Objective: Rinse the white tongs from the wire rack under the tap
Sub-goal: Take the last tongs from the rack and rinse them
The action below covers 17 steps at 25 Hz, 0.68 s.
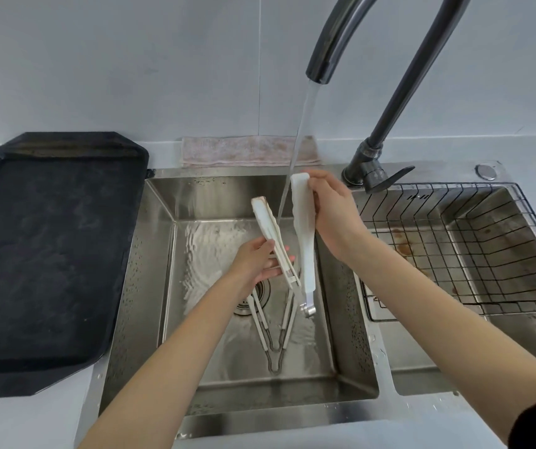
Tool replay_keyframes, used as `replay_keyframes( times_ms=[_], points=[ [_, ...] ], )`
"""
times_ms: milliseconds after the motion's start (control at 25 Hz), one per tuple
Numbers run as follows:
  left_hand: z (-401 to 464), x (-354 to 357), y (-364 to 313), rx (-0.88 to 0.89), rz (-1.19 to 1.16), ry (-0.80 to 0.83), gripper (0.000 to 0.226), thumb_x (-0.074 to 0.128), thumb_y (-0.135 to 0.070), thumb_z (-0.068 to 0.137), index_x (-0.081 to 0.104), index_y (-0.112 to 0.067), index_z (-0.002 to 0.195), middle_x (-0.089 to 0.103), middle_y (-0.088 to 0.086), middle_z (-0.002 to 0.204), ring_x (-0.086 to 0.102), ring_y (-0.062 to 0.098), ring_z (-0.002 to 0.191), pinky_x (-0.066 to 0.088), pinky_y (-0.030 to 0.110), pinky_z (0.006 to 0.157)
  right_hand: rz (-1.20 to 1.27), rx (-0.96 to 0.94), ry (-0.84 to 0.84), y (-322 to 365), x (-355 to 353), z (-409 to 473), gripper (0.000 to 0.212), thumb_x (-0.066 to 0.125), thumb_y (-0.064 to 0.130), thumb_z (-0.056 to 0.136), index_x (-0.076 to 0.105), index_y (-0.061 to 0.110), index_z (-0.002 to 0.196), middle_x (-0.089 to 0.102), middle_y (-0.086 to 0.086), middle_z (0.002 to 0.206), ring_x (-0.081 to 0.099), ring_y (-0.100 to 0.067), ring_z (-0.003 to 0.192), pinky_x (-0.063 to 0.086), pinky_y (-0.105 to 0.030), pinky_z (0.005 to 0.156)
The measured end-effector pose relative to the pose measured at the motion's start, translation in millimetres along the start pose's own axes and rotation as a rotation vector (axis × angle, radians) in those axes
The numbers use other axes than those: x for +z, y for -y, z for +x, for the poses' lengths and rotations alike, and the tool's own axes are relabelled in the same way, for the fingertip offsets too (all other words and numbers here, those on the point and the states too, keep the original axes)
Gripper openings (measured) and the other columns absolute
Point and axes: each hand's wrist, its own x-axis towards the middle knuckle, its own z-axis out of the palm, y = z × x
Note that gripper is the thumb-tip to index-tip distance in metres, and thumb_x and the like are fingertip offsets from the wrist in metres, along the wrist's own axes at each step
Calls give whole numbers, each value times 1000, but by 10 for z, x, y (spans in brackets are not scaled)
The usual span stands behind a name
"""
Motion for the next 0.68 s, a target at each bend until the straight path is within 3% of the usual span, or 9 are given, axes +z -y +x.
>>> replay_keyframes(
  times_ms=[80,160,200,240,360,440,520,600,680],
  points=[
    [16,78,-27,-10,6,21,34,36,-11,99,45,-3,131,63,9,103,67,22,81,59,31,72,-24,-43,-48,80,-23,-26,27,37,11,93,60,21,103,54,-5,101,53,-19,90,50,-34,90],
    [22,120,-37,-14,14,31,33,37,-11,99,46,-2,129,64,7,95,65,25,85,56,37,80,-61,-82,-87,144,-68,-81,30,39,9,94,53,14,121,50,3,88,50,-7,76,48,-6,65],
    [24,132,-32,-15,22,35,32,38,-11,99,47,-2,128,64,5,92,66,24,83,56,36,80,-91,-102,-91,146,-94,-104,33,42,10,94,48,13,127,48,7,86,48,-3,76,44,-1,59],
    [20,140,-24,-17,35,39,32,39,-11,98,48,-2,128,64,4,91,66,22,81,56,34,77,-132,-123,-86,125,-119,-106,39,48,13,93,44,14,132,49,8,91,50,-2,82,44,-1,65],
    [10,173,15,-36,64,42,32,40,-12,98,49,-3,127,66,8,96,67,19,78,58,29,69,-386,-192,-71,13,-145,-108,55,56,17,90,35,18,141,47,-3,131,48,-14,117,38,-23,102],
    [4,192,56,-47,64,37,33,40,-12,98,48,-2,129,65,12,104,67,19,77,58,30,70,-502,-217,-39,-65,-146,-113,57,51,21,93,29,19,146,53,4,115,52,-5,100,37,-20,93],
    [-14,186,77,-47,47,27,32,39,-13,98,48,-3,128,64,12,106,67,19,76,58,27,66,-510,-207,-6,-123,-159,-118,57,44,26,97,21,25,149,53,12,85,52,2,68,45,-11,69],
    [-24,144,86,-49,28,25,27,40,-20,98,50,-7,120,65,9,98,67,18,75,58,25,61,-497,-171,-21,-180,-198,-82,55,38,28,99,17,27,150,66,-5,99,56,-9,65,46,-7,55],
    [-17,92,90,-51,-1,23,24,40,-29,98,54,-12,107,65,5,91,67,18,77,58,27,66,-451,-130,-45,-224,-236,-33,53,33,27,100,16,26,150,60,-11,124,53,-7,72,43,-2,52]
  ],
)
